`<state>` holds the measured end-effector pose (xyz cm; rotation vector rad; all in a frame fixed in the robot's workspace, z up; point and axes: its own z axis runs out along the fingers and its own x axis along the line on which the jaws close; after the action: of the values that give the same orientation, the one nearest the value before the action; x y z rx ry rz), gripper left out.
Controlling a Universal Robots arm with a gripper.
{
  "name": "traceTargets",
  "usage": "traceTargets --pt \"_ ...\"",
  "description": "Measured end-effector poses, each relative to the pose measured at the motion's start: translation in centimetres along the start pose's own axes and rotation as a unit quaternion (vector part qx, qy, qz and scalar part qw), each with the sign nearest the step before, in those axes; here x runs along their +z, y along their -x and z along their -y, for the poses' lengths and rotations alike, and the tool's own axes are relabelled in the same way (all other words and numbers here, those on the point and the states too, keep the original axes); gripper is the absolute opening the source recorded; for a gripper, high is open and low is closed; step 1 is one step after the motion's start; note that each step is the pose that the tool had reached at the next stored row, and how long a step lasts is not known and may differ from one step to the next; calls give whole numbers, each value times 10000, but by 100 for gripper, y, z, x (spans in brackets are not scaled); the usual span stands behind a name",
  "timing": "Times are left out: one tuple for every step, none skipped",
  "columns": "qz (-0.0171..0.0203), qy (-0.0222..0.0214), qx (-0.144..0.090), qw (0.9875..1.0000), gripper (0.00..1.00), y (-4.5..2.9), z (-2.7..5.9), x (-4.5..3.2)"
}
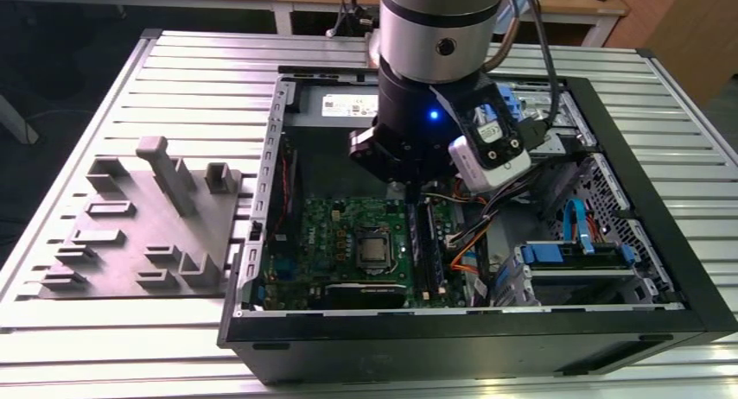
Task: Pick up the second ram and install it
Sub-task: 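Insert the second ram into the second slot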
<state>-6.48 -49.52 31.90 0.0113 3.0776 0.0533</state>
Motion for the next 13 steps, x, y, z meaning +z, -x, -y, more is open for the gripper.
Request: traceTargets --pt "-6 0 -6 10000 8 9 -2 2" --pt "-13 1 -12 10000 8 18 -2 5" --pt "-24 1 -15 10000 8 28 -3 11" --pt "-30 1 -19 10000 8 39 -4 17" --pt "-32 0 -23 10000 8 48 -4 25" --pt "-34 1 -29 10000 8 54 -3 36" --pt "-36 2 -38 10000 8 62 -3 47" --pt "-39 1 -47 10000 8 70 -4 57" --pt "-40 1 -57 10000 8 74 -6 66" --pt "-41 0 -67 10000 8 78 -7 72" --pt "-42 1 -77 10000 8 82 -7 78" --pt "-43 2 -89 10000 8 84 -7 82" --pt "-43 2 -99 9999 8 85 -7 87"
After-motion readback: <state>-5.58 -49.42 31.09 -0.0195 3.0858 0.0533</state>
